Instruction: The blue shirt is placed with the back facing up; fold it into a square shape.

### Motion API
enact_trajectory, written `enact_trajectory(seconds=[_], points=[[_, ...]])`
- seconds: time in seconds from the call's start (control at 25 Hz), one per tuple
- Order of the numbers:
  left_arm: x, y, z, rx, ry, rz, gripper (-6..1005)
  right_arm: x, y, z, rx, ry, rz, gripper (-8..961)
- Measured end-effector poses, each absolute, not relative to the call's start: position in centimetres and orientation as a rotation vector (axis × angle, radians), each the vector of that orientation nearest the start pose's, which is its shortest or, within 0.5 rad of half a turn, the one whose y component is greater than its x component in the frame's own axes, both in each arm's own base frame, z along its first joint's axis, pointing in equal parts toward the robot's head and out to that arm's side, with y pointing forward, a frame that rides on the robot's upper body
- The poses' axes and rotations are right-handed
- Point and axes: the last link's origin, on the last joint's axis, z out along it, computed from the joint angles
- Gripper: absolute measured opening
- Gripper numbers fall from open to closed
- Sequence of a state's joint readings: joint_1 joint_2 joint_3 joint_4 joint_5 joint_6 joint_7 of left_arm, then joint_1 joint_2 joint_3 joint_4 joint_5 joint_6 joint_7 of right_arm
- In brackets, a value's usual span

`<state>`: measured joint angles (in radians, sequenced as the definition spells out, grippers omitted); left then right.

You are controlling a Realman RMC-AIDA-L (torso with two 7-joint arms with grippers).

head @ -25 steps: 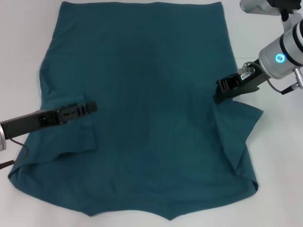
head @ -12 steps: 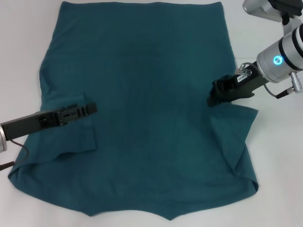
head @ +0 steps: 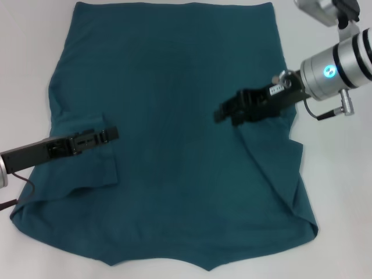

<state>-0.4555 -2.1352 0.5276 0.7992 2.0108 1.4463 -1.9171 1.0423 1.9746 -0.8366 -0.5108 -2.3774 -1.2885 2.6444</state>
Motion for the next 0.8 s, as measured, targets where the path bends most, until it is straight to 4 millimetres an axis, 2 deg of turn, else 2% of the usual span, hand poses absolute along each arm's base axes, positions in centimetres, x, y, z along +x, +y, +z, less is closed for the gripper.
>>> enact_trajectory(seconds=[0.08,0.32,0.4,0.48,0.52,0.56,0.64,0.8], points=[[-29.1,33.5,2.9,-2.247,-1.344,-0.855,908,15.6,44.6,-0.3,-2.387,1.691,0.214,570],[-29.3,33.3,3.0,-2.22,-1.379,-0.872,906,18.3,44.4,1.8,-2.309,1.718,0.235,577],[-29.6,33.4,3.4,-2.177,-1.458,-0.887,905,19.6,44.1,2.7,-2.285,1.726,0.231,579],[-30.1,33.3,4.2,-2.092,-1.608,-0.908,905,21.0,43.6,3.7,-2.264,1.732,0.226,582],[-30.1,33.3,4.2,-2.092,-1.608,-0.908,905,21.5,43.4,4.3,-2.257,1.732,0.225,583],[-31.3,32.7,5.4,-1.962,-1.857,-0.901,904,22.1,43.0,5.0,-2.246,1.731,0.224,583],[-32.1,31.6,6.4,-1.89,-2.0,-0.882,904,23.0,42.5,6.0,-2.233,1.727,0.222,583],[-33.7,29.0,8.7,-1.792,-2.098,-0.873,902,23.8,41.8,7.4,-2.219,1.729,0.23,583]])
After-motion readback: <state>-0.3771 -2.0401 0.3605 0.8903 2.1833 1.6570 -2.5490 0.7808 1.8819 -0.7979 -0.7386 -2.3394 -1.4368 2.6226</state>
